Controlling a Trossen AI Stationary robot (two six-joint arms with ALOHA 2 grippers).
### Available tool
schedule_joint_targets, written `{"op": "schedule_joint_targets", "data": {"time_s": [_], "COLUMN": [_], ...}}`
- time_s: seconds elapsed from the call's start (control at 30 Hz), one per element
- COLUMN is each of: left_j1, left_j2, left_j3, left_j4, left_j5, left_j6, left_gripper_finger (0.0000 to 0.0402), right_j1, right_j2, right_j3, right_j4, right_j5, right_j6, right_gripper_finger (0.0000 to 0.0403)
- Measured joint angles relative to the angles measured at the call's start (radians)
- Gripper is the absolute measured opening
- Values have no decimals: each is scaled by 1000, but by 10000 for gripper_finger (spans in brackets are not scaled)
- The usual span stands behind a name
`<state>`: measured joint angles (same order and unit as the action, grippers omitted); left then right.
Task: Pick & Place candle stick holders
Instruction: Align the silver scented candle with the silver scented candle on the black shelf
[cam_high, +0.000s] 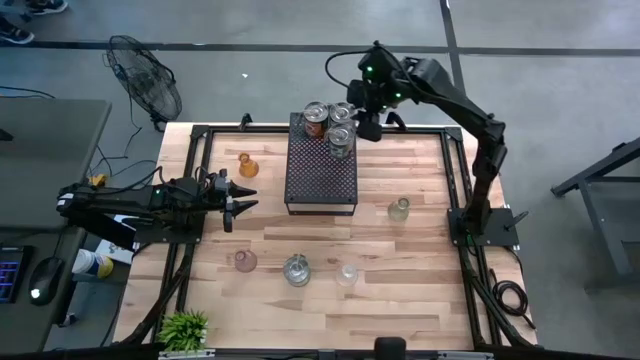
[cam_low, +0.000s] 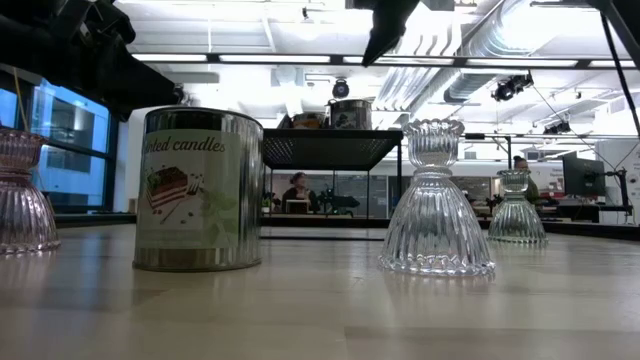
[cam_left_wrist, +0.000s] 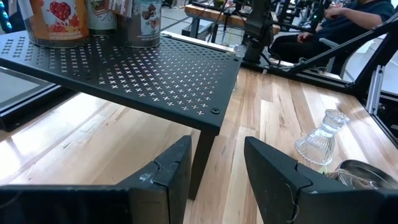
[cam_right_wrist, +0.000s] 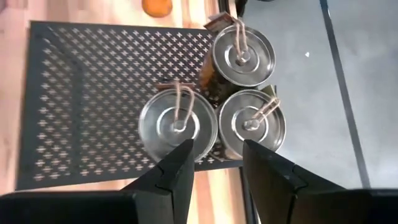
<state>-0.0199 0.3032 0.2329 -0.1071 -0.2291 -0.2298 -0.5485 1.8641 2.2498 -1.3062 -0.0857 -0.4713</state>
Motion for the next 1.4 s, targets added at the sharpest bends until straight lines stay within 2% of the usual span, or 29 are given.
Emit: {"op": "schedule_joint_targets", "data": {"time_s": [0.33, 0.53, 0.73, 1.1, 1.23, 1.4], "left_j1": [0, 0, 0, 0, 0, 0], "left_j2": [0, 0, 0, 11, 43, 119], "left_j3": [0, 0, 0, 0, 0, 41], "left_j4": [0, 0, -1, 0, 13, 31], "left_j5": [0, 0, 0, -23, -24, -20], "left_j6": [0, 0, 0, -11, -35, -65], "left_gripper_finger": [145, 145, 145, 145, 145, 145], "right_j1": [16, 34, 49, 104, 140, 193], "right_j2": [-54, -90, -205, -541, -652, -761], "right_j3": [-22, -136, -364, -895, -1082, -1272], "right_j4": [-81, -49, 113, 541, 733, 949], "right_j5": [-51, -56, -55, -21, -9, 56], "right_j6": [45, 48, 63, 182, 206, 206], "right_gripper_finger": [129, 129, 129, 129, 129, 129]}}
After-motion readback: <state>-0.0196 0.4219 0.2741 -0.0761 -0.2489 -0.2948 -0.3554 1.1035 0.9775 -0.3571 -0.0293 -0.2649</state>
